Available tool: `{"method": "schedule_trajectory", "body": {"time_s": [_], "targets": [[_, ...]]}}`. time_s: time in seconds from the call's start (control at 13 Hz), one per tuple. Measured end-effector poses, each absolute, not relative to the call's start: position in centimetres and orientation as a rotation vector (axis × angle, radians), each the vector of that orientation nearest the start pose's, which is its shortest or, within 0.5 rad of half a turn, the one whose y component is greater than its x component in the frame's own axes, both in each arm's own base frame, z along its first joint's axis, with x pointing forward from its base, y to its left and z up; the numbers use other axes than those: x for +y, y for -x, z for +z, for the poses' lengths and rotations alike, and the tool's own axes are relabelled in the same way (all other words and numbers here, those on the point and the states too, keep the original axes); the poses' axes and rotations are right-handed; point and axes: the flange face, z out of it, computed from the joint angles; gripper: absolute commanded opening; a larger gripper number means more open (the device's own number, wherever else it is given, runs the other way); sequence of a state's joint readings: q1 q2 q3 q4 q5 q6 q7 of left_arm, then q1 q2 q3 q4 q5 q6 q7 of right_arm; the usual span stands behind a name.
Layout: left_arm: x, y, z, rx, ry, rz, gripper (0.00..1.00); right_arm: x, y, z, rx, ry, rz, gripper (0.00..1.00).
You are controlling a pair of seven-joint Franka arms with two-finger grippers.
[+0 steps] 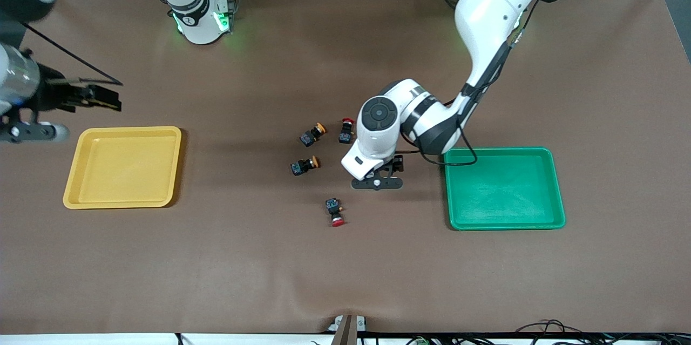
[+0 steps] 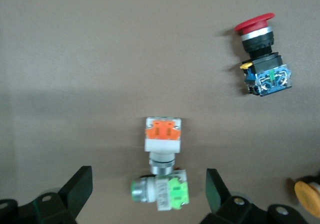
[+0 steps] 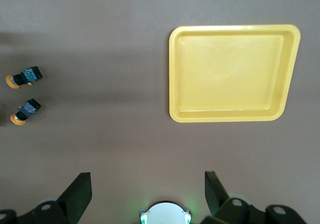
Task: Place green and yellow buttons in trays
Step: 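Grasp the white button with the left gripper while the right gripper reaches out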
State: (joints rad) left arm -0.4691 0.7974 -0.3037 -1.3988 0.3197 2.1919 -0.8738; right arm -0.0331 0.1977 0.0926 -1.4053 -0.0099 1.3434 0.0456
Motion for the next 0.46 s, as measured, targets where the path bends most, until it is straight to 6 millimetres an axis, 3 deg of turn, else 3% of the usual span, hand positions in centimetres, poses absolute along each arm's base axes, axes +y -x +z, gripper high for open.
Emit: {"method": "schedule_trajectory", "body": {"time_s": [0.23,0.46], "targets": [[-47.4,-55.9,21.9,-0.042,3.133,-0.067,0.98,1.4,-59.8,54.2,-0.076,3.096,0.483,1.0],[-47.2,-55.9,20.3,-0.02,3.121,-0.067,0.98,-1.1,-59.1,53.8,0.144,3.089,0.579,1.0]]}}
